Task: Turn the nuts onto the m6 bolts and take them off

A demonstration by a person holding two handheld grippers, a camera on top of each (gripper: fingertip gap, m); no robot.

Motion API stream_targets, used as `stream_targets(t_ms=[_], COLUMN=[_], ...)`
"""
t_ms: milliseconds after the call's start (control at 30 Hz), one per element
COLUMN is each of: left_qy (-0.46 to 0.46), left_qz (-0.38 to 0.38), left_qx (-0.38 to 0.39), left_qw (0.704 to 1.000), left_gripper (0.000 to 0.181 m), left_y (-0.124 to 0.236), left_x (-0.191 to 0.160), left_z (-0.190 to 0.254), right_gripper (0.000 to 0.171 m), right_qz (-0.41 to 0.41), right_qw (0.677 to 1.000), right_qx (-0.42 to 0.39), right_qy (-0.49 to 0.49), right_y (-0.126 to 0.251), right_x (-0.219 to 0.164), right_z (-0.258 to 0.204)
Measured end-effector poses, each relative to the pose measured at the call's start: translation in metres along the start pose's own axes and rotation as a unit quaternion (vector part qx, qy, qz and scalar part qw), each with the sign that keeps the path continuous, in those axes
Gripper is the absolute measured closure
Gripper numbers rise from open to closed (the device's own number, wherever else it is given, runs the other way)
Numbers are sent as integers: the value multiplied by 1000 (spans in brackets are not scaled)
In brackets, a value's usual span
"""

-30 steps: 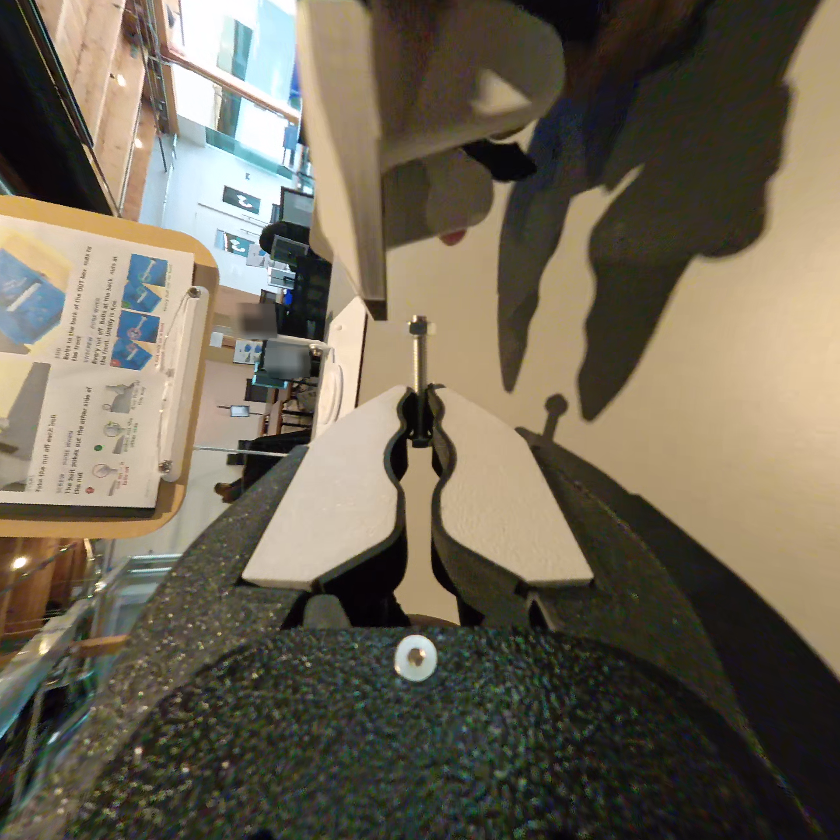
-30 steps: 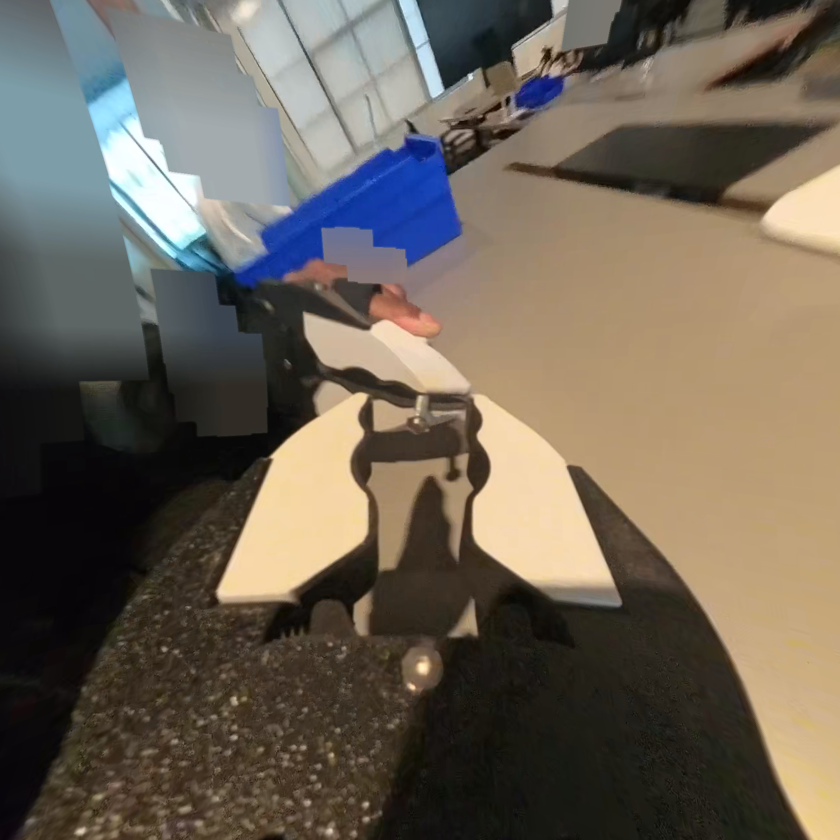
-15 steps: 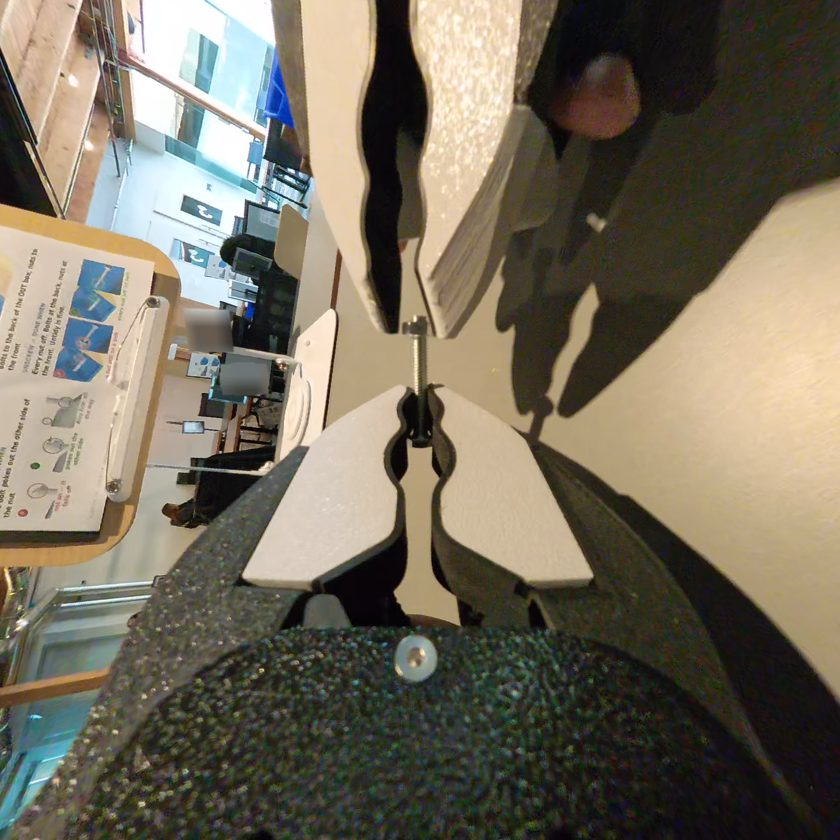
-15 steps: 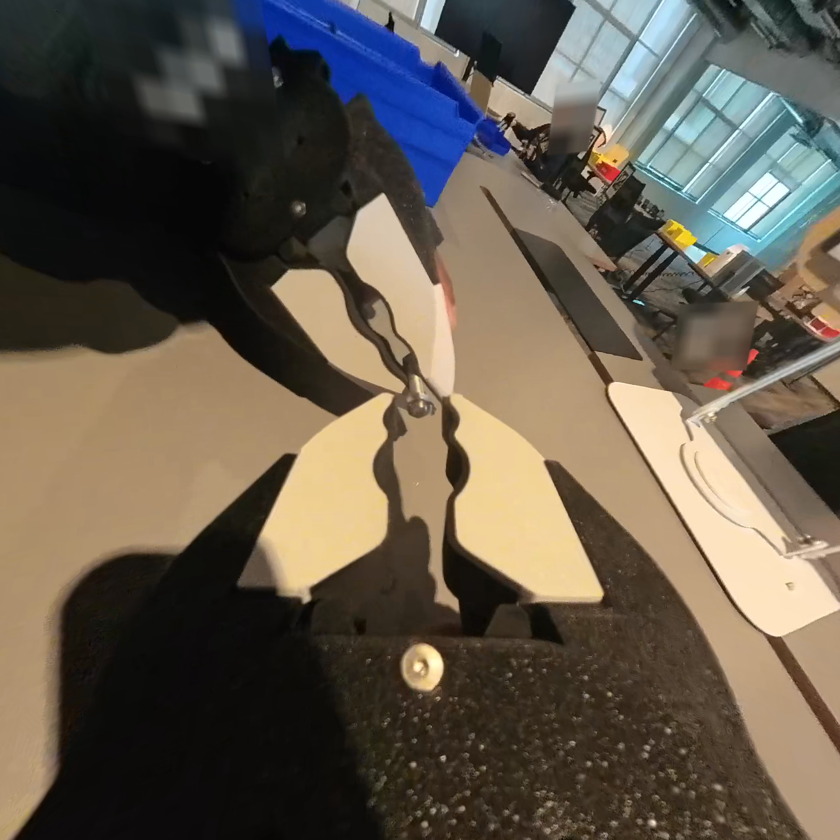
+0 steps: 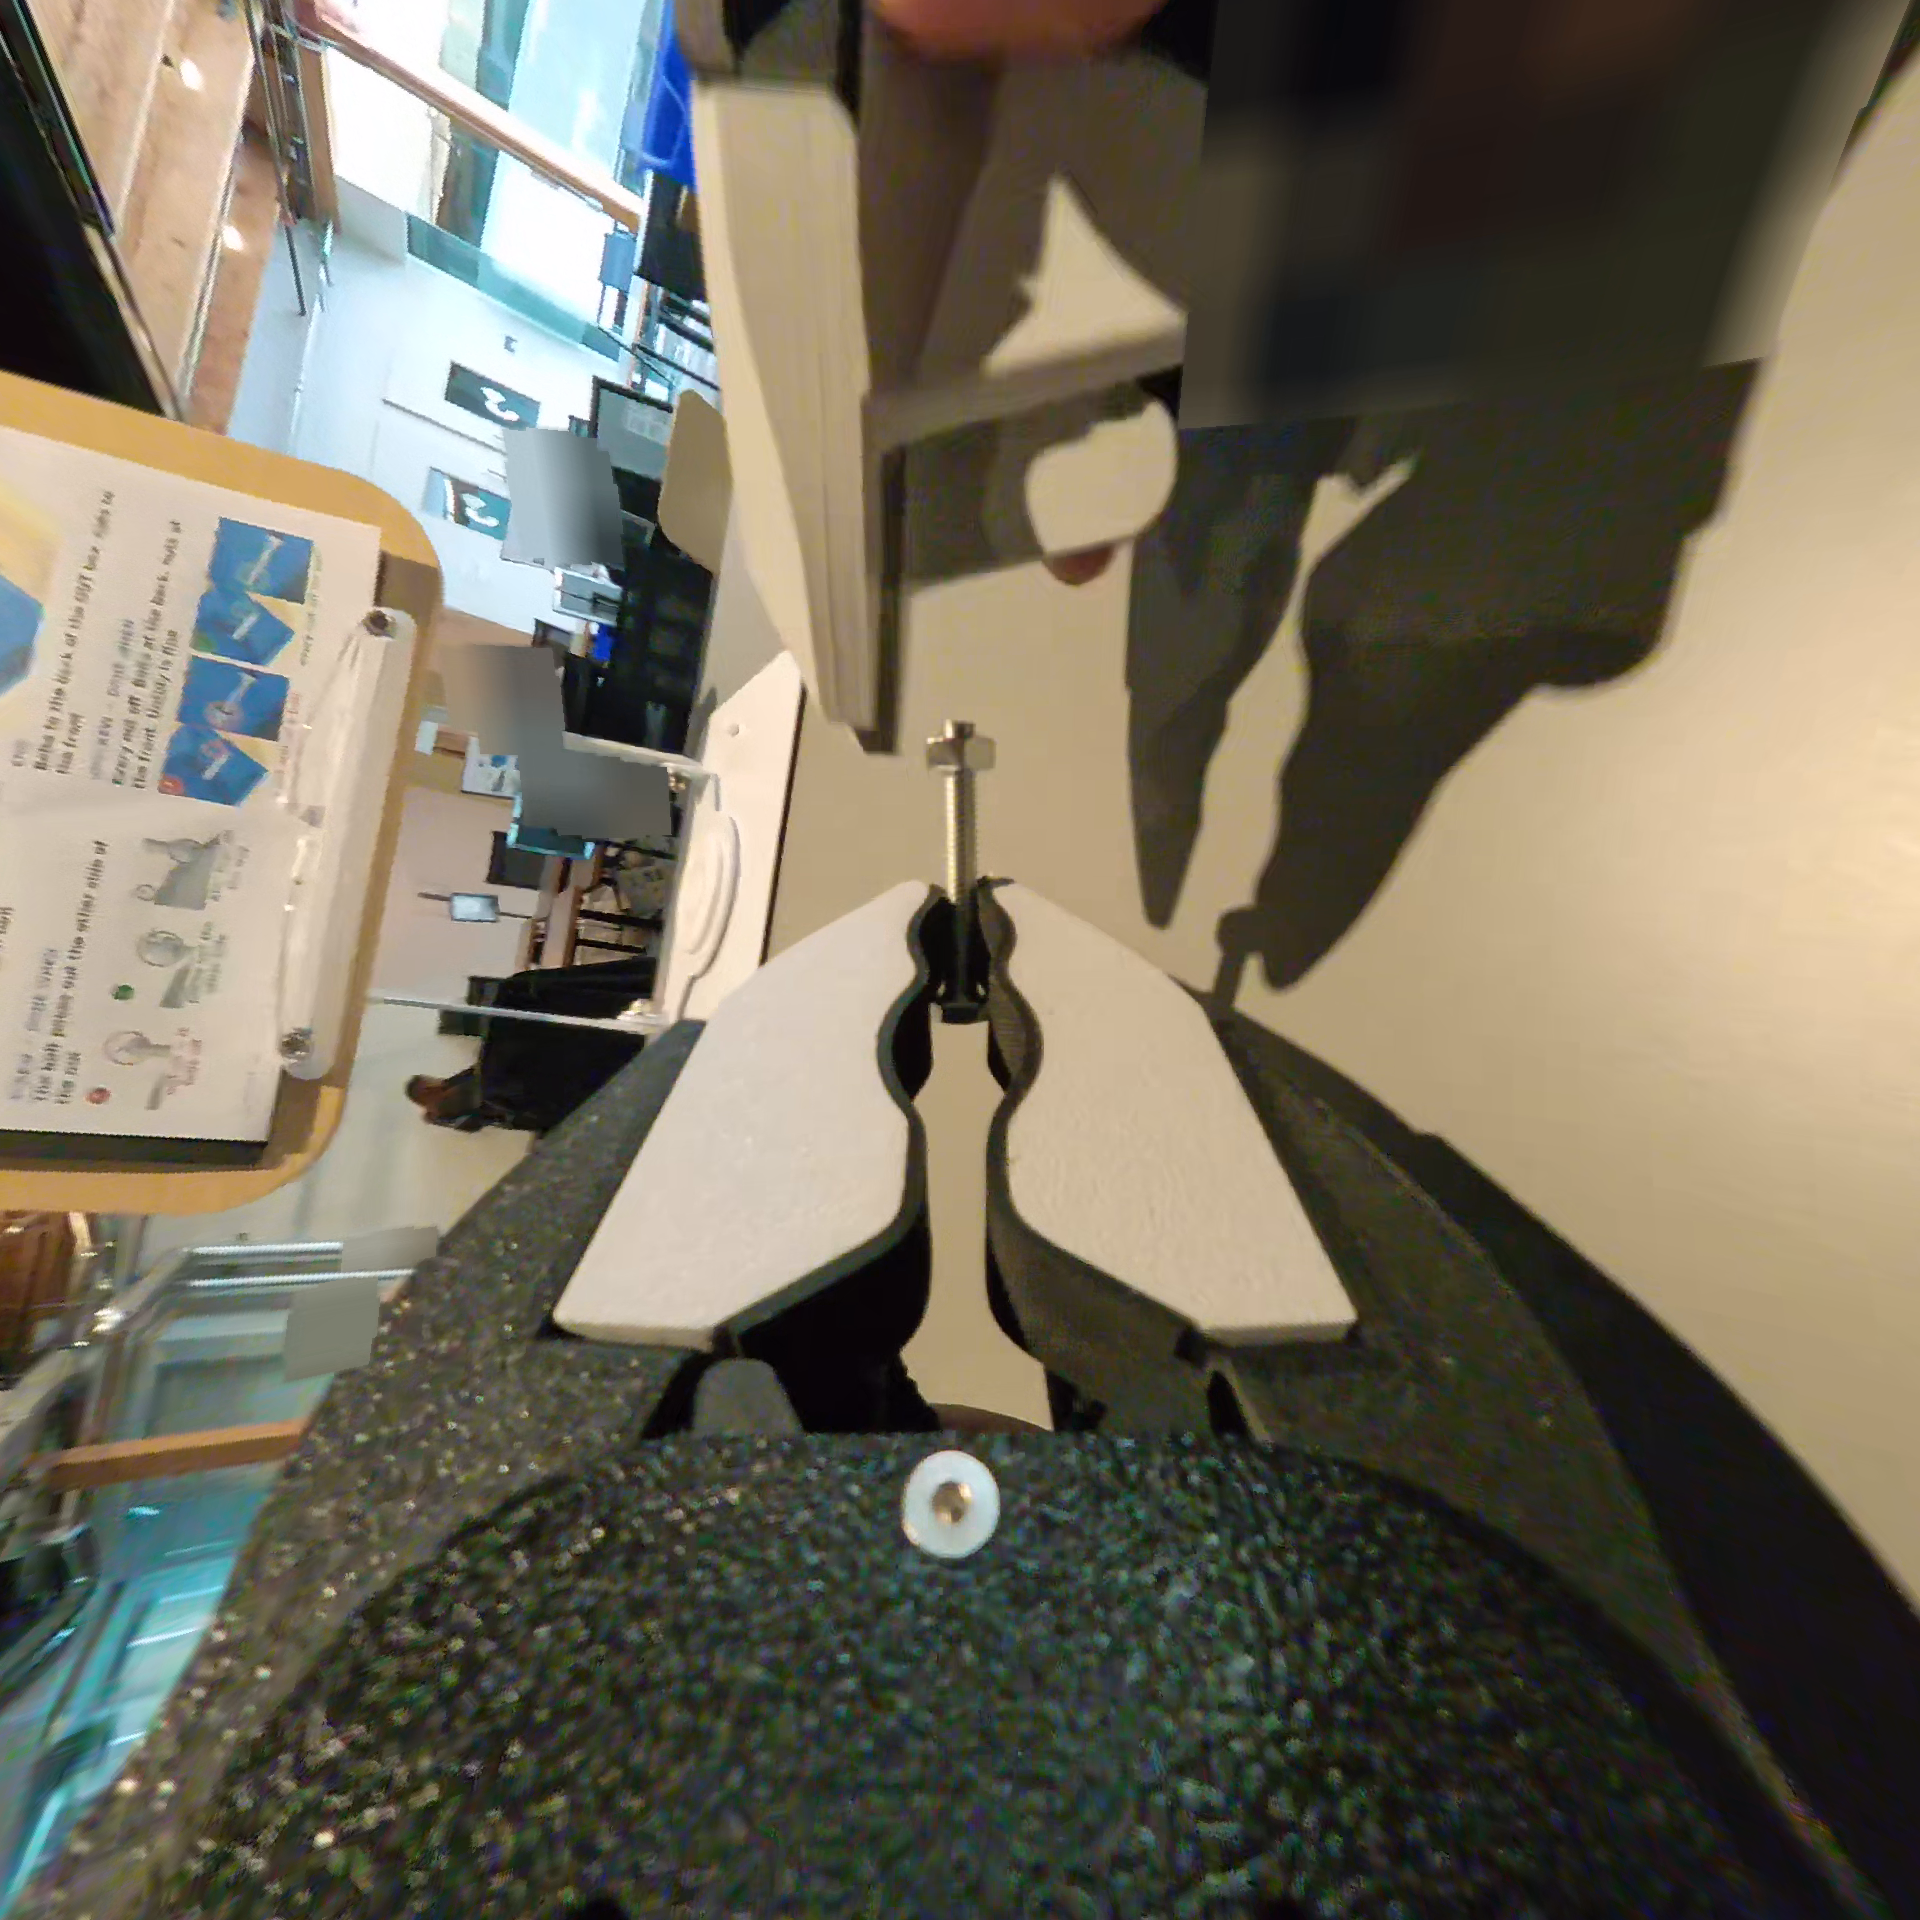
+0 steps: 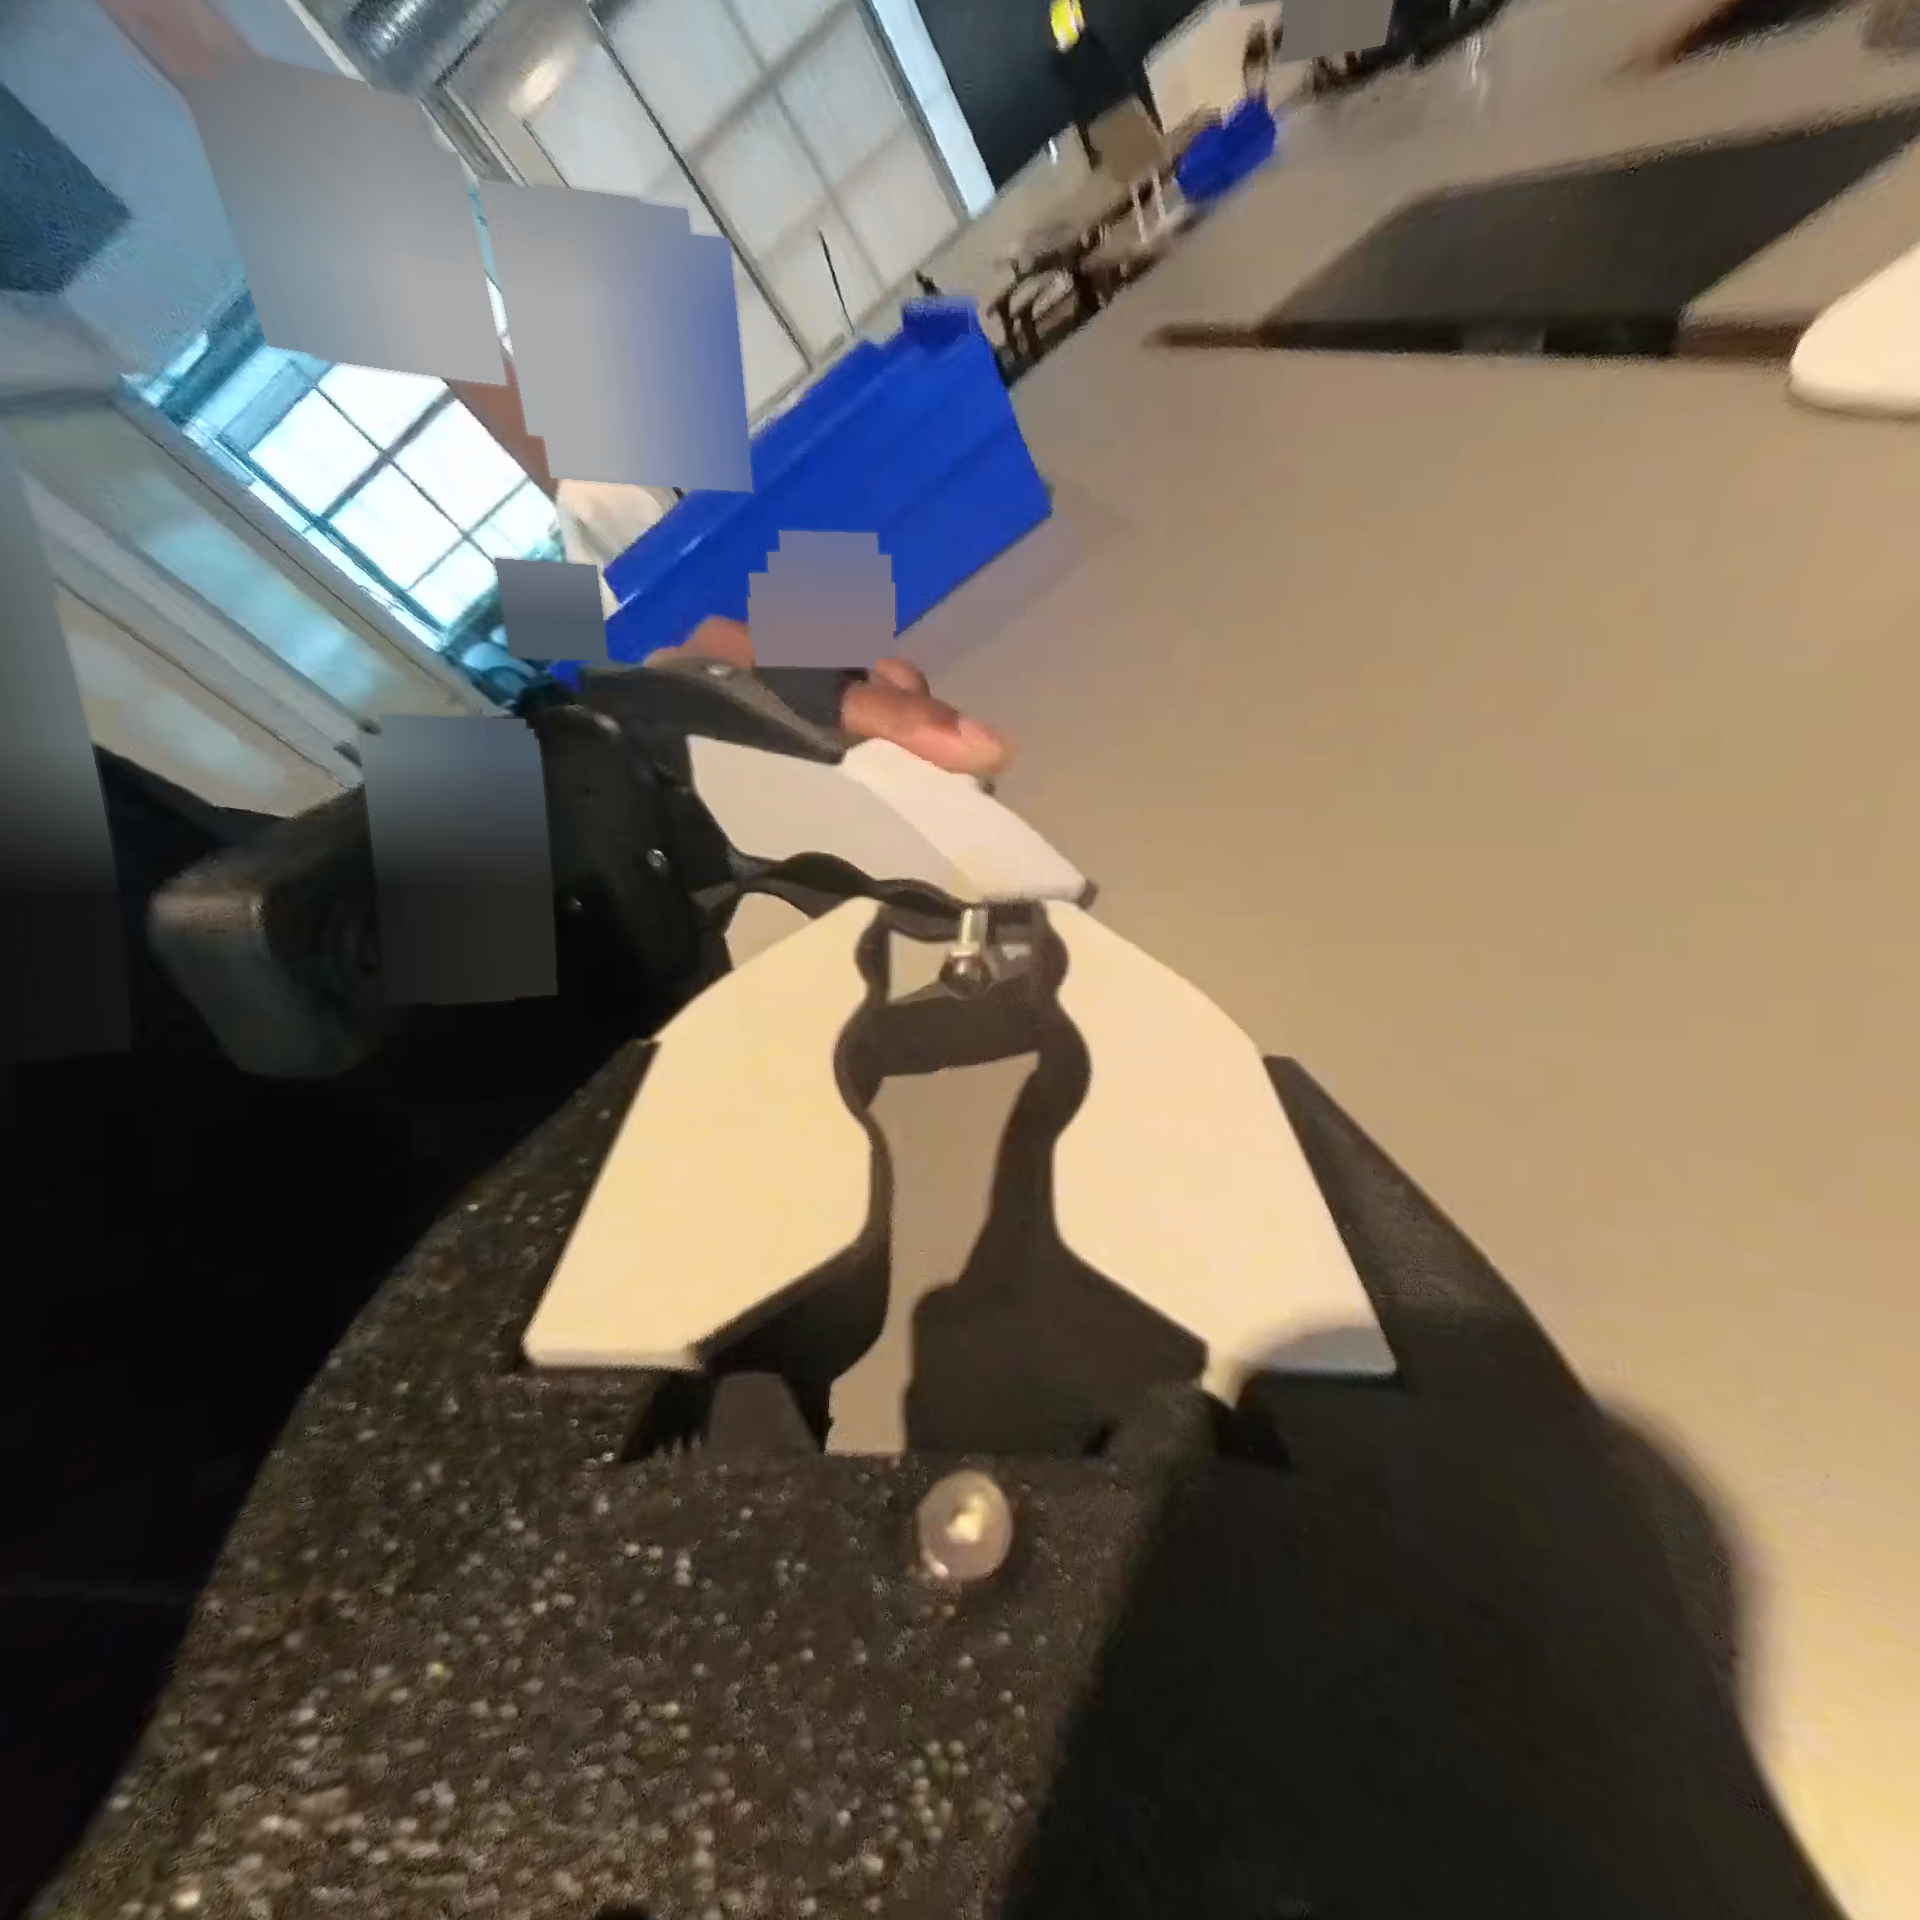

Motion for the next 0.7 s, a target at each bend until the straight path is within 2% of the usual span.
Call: stream_targets(t_ms=[100,167,233,533,700], left_qy=[27,48,63,84,44], left_qz=[2,10,17,36,35], left_qx=[-12,-18,-24,-36,-16], left_qw=[1000,999,998,995,998], left_gripper=[176,176,176,176,176], left_y=[1,1,2,2,2], left_x=[-4,-3,-1,6,10], left_z=[2,2,3,6,3], right_gripper=[134,135,137,145,156], right_qz=[13,3,-9,-45,-58], right_qw=[987,961,942,921,921], right_qx=[-15,-30,-25,-16,-40], right_qy=[162,276,335,387,384], right_y=[6,8,7,2,-1], right_x=[7,4,-1,-15,-16], right_z=[1,0,-4,-9,-5])
Point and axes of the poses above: each gripper's, where its closed fingertips meet, y back along the fingers, x out of its top, z = x × y across the jaws, the point moved 2 cm from there along y, back along the fingers, and after that the axes turned 12 degrees about z, right-handed, at the moved point
